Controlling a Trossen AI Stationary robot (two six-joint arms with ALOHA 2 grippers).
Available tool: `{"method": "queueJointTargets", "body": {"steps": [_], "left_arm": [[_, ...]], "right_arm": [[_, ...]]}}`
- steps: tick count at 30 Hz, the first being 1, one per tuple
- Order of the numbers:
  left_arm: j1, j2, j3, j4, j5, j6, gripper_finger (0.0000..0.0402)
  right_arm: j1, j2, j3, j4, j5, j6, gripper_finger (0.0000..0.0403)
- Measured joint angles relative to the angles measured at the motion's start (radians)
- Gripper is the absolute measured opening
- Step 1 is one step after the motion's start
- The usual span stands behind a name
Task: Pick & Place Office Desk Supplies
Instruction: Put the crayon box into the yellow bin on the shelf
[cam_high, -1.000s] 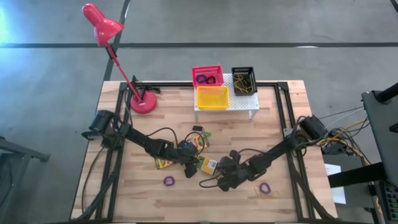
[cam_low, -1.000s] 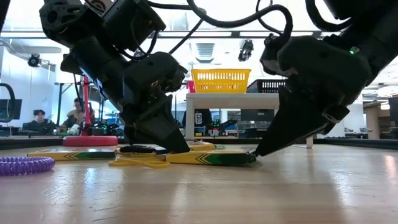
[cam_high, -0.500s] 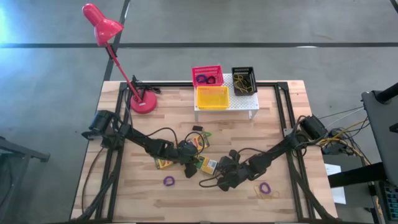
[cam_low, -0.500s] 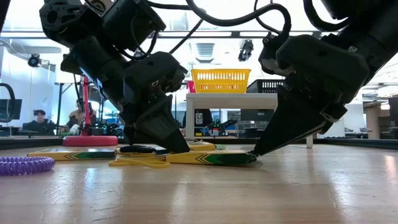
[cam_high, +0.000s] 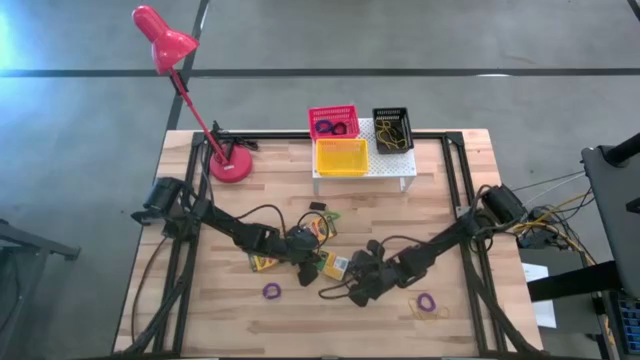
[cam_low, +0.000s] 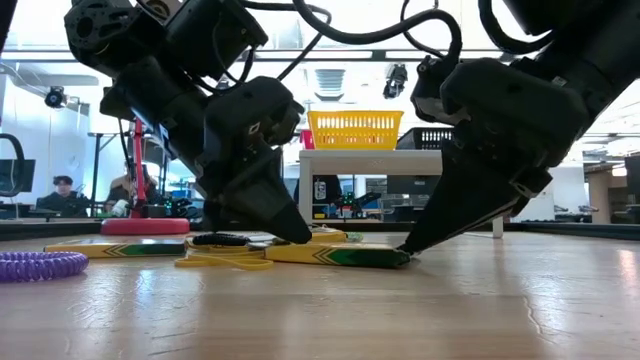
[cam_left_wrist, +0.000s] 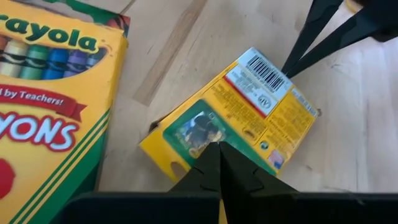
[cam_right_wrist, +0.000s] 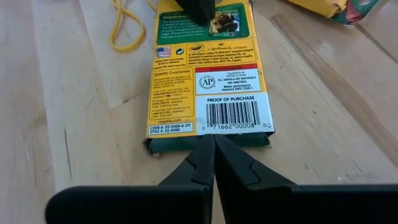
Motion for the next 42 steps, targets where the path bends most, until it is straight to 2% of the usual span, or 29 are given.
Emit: {"method": "queueJointTargets", "body": {"steps": [18,28,38,42], "left_arm": [[0.000,0.001,0.000,0.011,0.001,0.016,0.0001],[0.000,0.050,0.003,0.082,-0.005,0.022,0.0001],[0.000,0.049,0.002,0.094,-0.001,0.034,0.0001],[0.000,0.052,0.003,0.135,0.030,0.039,0.0001]], "right_arm": [[-0.018,0.000,-0.009,0.017,-0.038,-0.023,0.0008],[-0.032,0.001,-0.012,0.048,-0.049,-0.049,0.0008],[-0.042,0.001,-0.015,0.053,-0.042,0.001,0.0008],[-0.046,0.001,-0.017,0.059,-0.033,0.003,0.0008]]}}
